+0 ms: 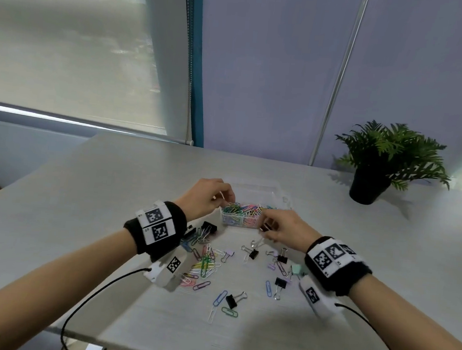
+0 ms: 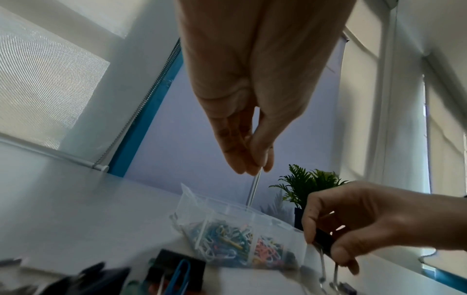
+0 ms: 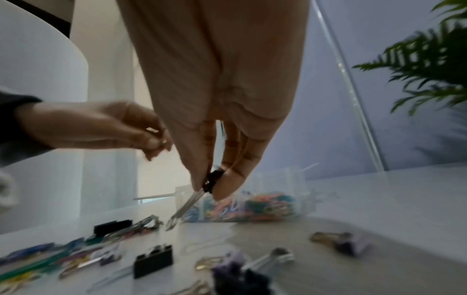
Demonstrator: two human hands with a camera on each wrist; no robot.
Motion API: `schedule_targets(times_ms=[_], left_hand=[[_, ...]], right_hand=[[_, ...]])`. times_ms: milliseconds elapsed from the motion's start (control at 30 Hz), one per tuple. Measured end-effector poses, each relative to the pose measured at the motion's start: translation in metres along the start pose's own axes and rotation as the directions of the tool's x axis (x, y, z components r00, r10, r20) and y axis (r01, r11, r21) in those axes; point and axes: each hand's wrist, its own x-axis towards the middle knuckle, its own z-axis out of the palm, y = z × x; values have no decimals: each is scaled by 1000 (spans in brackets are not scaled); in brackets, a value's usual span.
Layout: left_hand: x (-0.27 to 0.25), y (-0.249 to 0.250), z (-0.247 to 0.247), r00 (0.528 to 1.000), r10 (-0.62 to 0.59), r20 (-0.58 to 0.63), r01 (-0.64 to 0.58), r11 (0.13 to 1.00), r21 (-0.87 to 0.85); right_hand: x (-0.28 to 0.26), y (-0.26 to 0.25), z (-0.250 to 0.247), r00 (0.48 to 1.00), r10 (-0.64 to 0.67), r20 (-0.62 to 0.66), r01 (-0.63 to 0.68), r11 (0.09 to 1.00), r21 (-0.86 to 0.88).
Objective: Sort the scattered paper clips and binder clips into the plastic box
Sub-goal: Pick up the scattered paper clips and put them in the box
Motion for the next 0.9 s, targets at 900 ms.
schedule_targets(times_ms=[900], left_hand=[[-104,5,29,919,-179,351,97,966,239]], right_hand=[[-33,-28,26,967,-87,241,152,952,-267]])
